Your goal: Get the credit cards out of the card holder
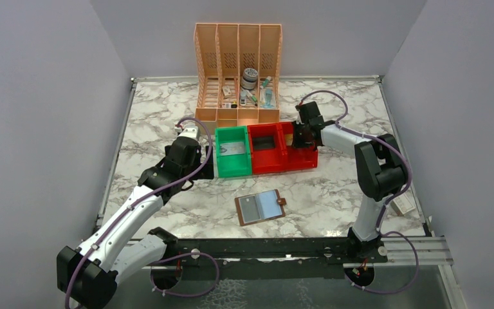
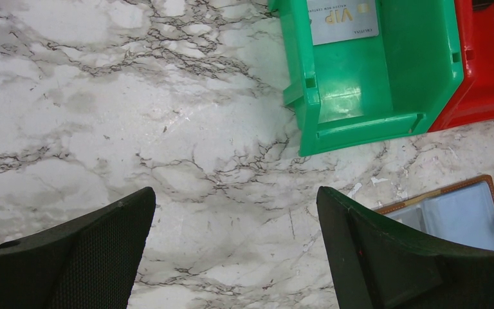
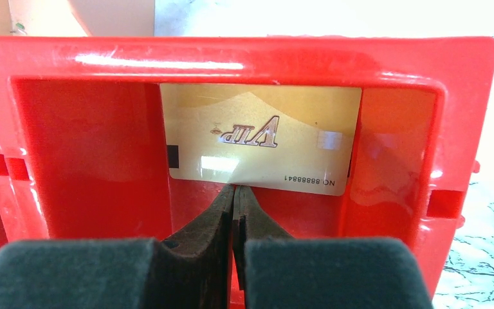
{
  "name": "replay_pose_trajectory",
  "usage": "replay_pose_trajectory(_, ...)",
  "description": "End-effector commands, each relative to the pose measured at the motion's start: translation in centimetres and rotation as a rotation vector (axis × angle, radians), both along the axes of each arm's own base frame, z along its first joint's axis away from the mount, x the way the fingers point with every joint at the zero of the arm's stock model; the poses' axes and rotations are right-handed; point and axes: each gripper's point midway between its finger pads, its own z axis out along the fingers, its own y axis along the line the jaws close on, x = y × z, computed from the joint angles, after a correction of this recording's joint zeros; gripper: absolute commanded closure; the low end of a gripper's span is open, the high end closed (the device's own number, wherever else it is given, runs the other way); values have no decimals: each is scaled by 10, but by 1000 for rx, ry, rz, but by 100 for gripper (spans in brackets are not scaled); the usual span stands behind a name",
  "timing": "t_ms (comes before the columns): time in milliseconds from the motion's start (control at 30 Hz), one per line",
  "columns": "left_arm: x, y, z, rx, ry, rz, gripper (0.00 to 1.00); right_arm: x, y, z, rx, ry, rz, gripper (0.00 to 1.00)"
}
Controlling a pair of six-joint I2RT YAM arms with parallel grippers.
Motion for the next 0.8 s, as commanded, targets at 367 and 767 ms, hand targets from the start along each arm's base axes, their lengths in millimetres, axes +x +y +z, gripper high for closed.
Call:
replay_pose_trajectory(367,2,3,1,0,-10,5,1,12,11,26,75,-80,-33,91)
replay_pose_trajectory(767,5,9,11,-51,-38,22,1,-40,2,78,165,-198,7,64)
